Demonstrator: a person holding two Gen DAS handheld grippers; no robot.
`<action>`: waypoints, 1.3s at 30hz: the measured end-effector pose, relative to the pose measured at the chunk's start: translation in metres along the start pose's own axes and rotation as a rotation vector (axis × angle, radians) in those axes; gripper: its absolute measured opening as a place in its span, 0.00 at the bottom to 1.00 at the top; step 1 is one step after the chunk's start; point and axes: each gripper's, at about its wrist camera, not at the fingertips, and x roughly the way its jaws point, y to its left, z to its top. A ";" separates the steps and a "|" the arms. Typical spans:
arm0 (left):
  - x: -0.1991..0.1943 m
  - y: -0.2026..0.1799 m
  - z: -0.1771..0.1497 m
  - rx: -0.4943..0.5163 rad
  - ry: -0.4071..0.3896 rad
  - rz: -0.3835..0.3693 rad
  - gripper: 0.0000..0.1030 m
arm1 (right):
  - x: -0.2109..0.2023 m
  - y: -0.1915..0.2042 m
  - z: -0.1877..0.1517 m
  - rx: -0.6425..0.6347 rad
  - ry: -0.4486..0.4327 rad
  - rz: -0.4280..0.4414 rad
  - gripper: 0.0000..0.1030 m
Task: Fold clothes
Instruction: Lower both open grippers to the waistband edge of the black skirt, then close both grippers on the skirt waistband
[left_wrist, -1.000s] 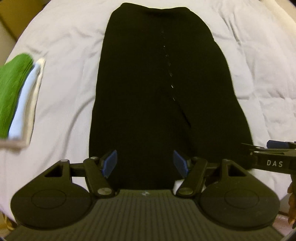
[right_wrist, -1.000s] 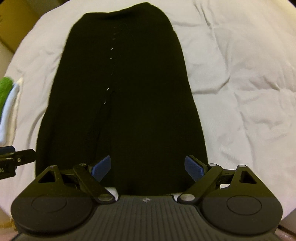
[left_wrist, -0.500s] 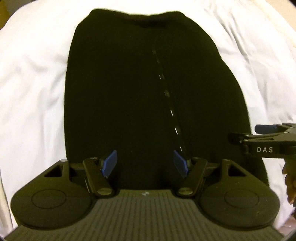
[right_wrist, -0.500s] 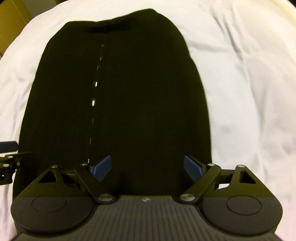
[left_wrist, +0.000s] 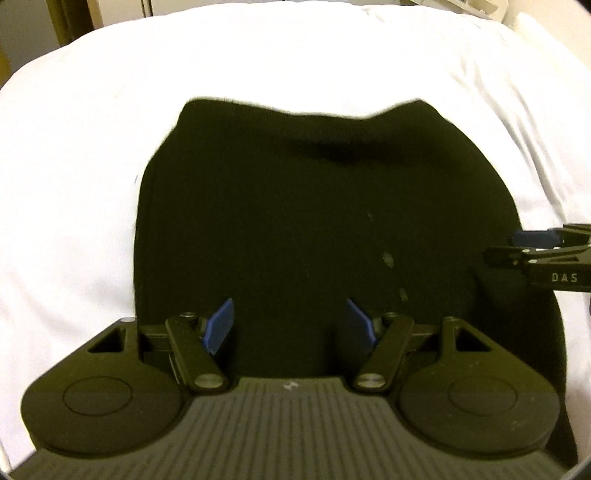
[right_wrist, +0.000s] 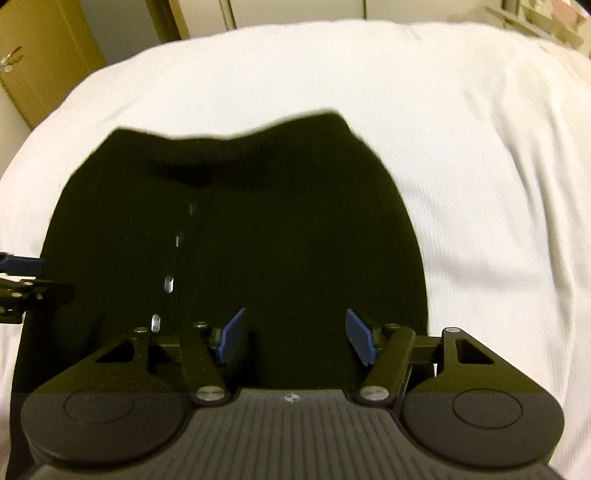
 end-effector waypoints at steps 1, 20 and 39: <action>0.004 0.002 0.008 0.000 -0.010 -0.003 0.61 | 0.005 0.002 0.012 -0.012 -0.015 0.004 0.59; 0.054 0.097 0.100 -0.146 -0.142 0.034 0.66 | 0.107 -0.056 0.137 0.012 -0.092 0.122 0.79; -0.006 0.069 0.087 0.026 -0.239 -0.077 0.09 | 0.027 -0.067 0.110 -0.012 -0.260 0.234 0.13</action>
